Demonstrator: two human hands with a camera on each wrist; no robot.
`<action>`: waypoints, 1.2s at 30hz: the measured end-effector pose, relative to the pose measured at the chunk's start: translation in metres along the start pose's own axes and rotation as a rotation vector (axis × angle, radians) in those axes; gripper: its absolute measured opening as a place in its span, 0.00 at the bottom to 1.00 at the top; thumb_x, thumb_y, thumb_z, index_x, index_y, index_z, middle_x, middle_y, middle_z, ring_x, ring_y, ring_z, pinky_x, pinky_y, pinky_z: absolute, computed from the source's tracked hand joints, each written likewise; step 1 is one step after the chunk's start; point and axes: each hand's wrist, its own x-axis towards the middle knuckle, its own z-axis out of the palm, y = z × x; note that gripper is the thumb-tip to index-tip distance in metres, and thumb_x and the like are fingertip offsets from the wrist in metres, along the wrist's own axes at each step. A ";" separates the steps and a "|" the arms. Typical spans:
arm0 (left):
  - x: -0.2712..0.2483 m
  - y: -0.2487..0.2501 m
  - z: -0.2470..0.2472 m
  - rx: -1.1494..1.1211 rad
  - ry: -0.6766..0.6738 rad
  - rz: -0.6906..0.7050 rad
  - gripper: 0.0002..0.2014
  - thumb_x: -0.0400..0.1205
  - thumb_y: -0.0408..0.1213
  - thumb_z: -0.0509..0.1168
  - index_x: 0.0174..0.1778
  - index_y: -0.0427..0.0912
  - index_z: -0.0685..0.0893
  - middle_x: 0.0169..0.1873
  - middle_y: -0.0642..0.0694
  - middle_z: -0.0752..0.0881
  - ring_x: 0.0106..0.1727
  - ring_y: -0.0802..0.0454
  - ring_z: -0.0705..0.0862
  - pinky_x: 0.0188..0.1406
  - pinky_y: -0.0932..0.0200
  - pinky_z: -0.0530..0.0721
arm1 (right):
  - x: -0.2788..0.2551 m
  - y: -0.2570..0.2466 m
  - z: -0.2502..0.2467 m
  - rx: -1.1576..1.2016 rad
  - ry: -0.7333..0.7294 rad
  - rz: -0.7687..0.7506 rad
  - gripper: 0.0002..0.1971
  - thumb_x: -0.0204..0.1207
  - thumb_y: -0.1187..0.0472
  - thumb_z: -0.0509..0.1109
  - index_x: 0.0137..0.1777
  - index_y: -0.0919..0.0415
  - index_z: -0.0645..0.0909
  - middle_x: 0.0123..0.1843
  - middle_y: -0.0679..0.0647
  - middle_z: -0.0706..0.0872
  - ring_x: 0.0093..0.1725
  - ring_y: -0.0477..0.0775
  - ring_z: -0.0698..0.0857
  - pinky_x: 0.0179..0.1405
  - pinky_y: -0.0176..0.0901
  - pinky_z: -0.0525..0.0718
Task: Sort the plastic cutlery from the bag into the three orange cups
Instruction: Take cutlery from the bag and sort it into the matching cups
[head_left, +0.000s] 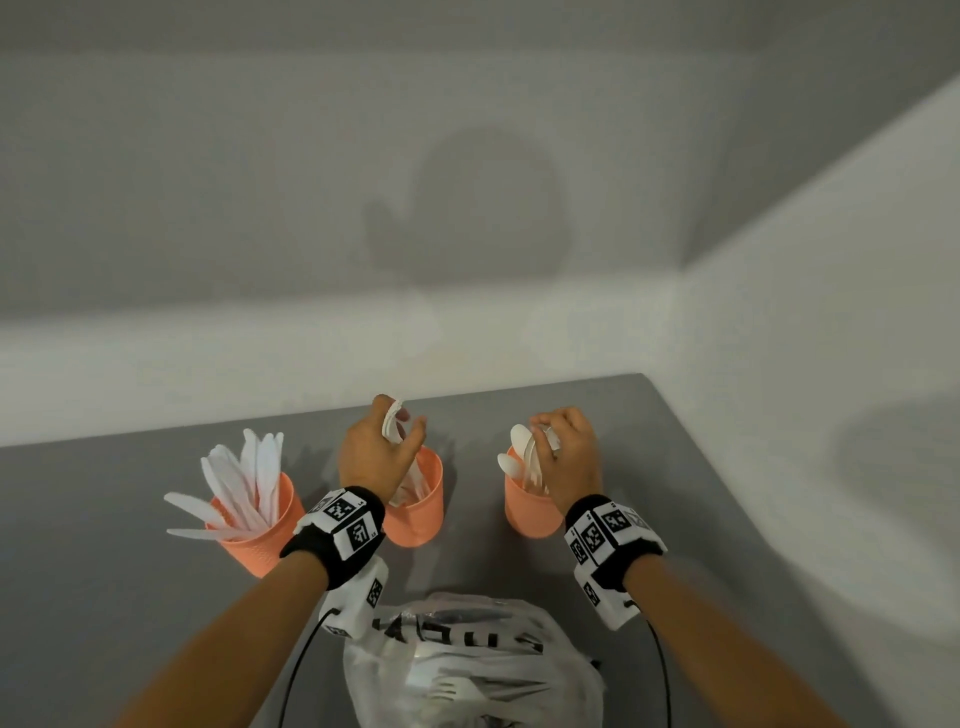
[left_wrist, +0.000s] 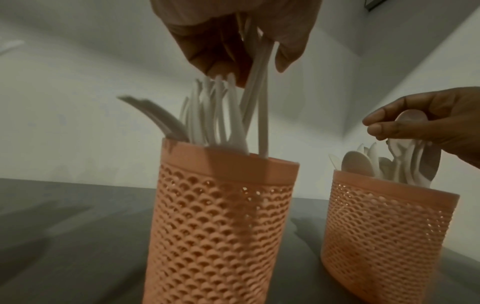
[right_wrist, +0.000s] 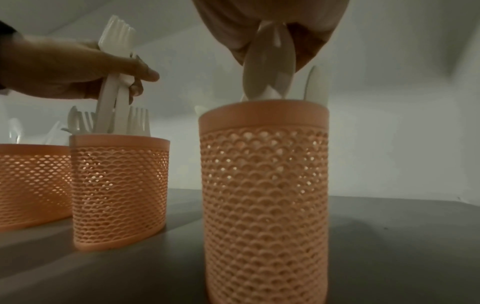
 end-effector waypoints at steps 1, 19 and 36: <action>-0.001 -0.001 0.001 0.025 -0.023 0.001 0.11 0.78 0.46 0.66 0.38 0.42 0.76 0.26 0.44 0.82 0.30 0.43 0.82 0.27 0.61 0.73 | 0.000 0.002 0.001 -0.028 0.009 -0.019 0.10 0.76 0.62 0.64 0.46 0.65 0.86 0.46 0.57 0.84 0.47 0.55 0.82 0.50 0.44 0.77; 0.005 -0.009 -0.012 -0.143 -0.013 -0.072 0.10 0.78 0.37 0.69 0.38 0.39 0.74 0.28 0.49 0.79 0.30 0.51 0.77 0.30 0.60 0.73 | -0.010 0.007 0.000 -0.123 -0.064 -0.012 0.27 0.76 0.46 0.50 0.53 0.64 0.84 0.52 0.57 0.87 0.52 0.59 0.83 0.55 0.49 0.79; -0.026 -0.011 0.003 0.439 -0.294 -0.157 0.48 0.71 0.72 0.49 0.80 0.39 0.58 0.75 0.33 0.66 0.76 0.34 0.66 0.70 0.37 0.67 | -0.005 0.008 0.001 -0.116 -0.121 0.054 0.20 0.75 0.52 0.55 0.54 0.65 0.82 0.53 0.58 0.85 0.54 0.57 0.81 0.52 0.36 0.69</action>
